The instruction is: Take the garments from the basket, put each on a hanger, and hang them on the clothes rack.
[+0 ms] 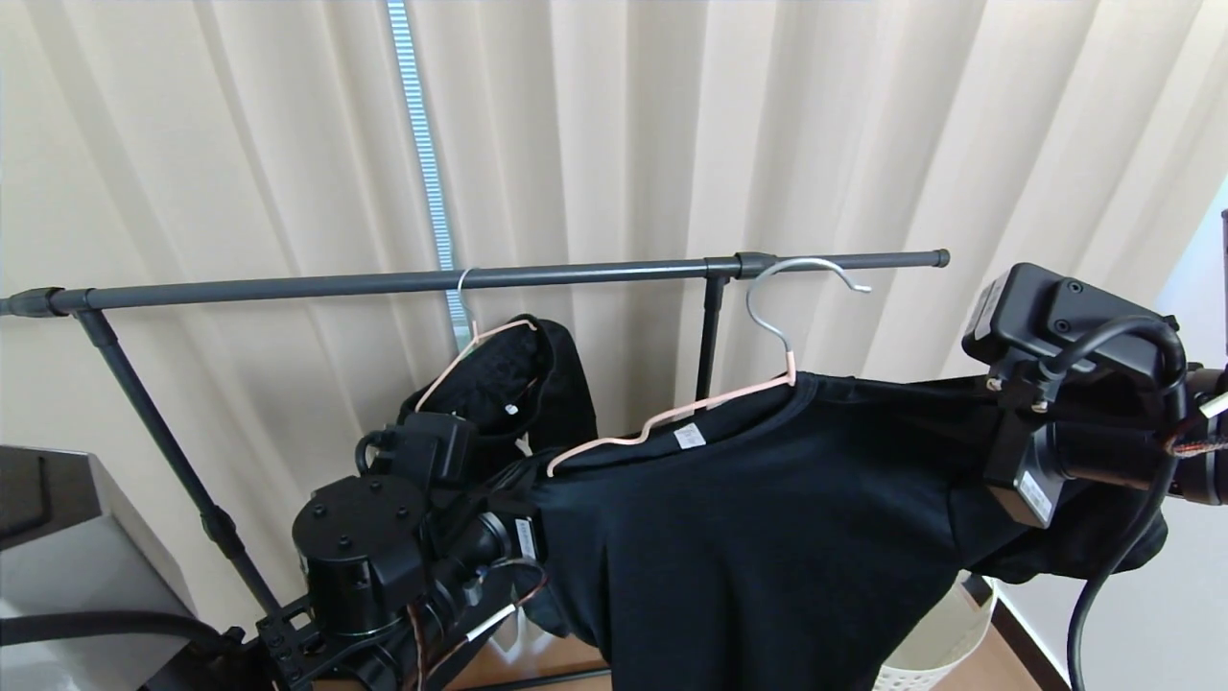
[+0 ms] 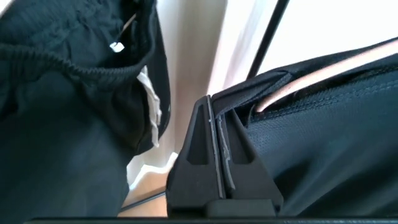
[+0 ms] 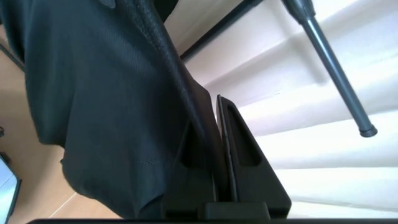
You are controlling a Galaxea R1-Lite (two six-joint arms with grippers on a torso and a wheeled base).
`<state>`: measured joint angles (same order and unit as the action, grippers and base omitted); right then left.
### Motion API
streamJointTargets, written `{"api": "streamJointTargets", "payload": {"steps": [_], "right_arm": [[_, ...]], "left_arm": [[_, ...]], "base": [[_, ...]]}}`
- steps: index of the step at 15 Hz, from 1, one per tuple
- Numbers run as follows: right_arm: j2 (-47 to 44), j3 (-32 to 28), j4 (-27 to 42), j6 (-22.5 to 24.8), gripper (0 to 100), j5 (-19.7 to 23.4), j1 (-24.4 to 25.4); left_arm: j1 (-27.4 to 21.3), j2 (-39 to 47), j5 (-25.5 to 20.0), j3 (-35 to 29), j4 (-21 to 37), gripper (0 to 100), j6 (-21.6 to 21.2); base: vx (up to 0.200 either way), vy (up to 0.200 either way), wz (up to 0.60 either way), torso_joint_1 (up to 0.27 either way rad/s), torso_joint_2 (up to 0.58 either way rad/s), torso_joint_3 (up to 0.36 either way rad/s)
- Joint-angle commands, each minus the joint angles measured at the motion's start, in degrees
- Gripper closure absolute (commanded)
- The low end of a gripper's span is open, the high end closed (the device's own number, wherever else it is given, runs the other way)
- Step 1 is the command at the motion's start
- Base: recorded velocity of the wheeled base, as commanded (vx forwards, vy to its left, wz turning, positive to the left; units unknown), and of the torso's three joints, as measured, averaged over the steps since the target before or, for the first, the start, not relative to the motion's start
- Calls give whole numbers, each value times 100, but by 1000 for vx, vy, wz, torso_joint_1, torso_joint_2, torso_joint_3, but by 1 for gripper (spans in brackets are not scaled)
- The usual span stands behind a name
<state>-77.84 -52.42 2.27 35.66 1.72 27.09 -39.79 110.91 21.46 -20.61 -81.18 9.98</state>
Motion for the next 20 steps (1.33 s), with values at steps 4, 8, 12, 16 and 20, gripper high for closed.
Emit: {"api": "streamJointTargets", "payload": {"steps": [4, 8, 12, 16, 20], "right_arm": [[23, 408, -7, -613, 100, 180, 25], [41, 1032, -772, -885, 100, 180, 42], [-83, 1304, -1334, -1061, 100, 180, 33], [-214, 1322, -1545, -1184, 100, 180, 7], [-232, 1392, -1738, -1456, 100, 188, 7]], "left_arm": [[-310, -597, -10, 110, -12, 100, -111], [-451, -764, -10, 145, 32, 100, -295], [-354, -992, -1, -180, 594, 100, -629], [-345, -1590, -10, -1261, 2783, 100, -700], [-345, -1485, -142, -1885, 3723, 100, -700]], "base": [[0, 0, 0, 0, 0, 0], [0, 0, 0, 0, 0, 0], [0, 0, 0, 0, 0, 0], [0, 0, 0, 0, 0, 0], [0, 0, 0, 0, 0, 0]]}}
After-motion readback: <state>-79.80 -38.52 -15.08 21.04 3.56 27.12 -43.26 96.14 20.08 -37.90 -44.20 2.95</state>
